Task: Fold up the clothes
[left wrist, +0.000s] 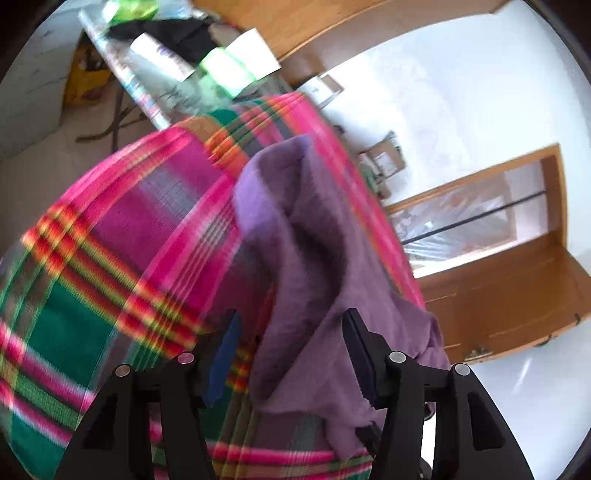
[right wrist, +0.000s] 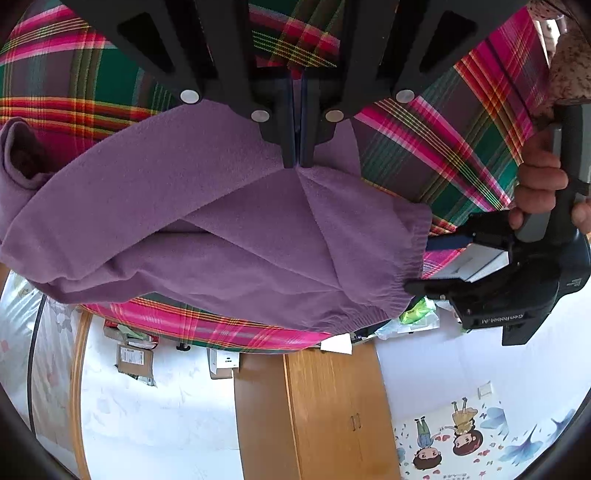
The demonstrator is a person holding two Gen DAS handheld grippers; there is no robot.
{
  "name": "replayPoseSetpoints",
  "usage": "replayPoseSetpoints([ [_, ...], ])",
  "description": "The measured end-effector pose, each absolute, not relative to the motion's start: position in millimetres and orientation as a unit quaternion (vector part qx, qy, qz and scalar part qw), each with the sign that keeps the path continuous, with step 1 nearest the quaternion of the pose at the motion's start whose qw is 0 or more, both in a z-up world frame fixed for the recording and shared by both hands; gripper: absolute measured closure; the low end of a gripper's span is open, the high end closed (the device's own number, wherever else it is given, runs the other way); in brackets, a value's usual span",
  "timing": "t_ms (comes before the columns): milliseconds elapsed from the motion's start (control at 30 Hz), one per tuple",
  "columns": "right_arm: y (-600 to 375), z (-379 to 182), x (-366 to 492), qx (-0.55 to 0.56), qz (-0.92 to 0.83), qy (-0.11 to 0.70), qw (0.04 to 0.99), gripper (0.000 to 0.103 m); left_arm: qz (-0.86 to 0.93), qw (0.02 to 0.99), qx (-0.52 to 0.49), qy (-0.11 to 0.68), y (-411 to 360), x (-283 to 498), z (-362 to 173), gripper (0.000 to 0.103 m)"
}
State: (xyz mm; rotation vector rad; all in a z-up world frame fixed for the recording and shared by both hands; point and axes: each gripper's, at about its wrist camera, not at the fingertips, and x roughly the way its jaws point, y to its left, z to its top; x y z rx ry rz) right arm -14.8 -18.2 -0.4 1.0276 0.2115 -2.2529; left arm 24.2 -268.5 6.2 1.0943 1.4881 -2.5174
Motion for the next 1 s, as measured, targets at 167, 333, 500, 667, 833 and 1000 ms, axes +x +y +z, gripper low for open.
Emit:
replayPoseSetpoints([
  [167,-17.4,-1.7,-16.2,0.398,-0.855,0.071,0.325,0.101,-0.798,-0.023,0.369,0.475,-255.5,8.8,-1.0,0.044],
  [333,-14.9,-2.5,-17.8,0.403,-0.853,0.060,0.327,0.101,-0.799,-0.056,0.378,0.464,-244.9,11.8,2.4,0.044],
  [500,-14.5,-2.8,-18.2,0.405,-0.851,0.054,0.328,0.101,-0.802,-0.073,0.351,0.478,-245.7,13.8,9.5,0.045],
  [667,-13.8,-3.0,-18.5,0.407,-0.851,0.051,0.329,0.101,-0.793,-0.097,0.356,0.485,-242.2,10.9,4.8,0.045],
  [833,-12.3,-3.5,-19.2,0.409,-0.850,0.047,0.329,0.101,-0.787,-0.116,0.363,0.485,-233.8,6.9,0.3,0.045],
  [1000,-10.9,-4.1,-20.8,0.412,-0.848,0.044,0.330,0.101,-0.787,-0.164,0.324,0.498,-234.5,11.6,11.5,0.045],
])
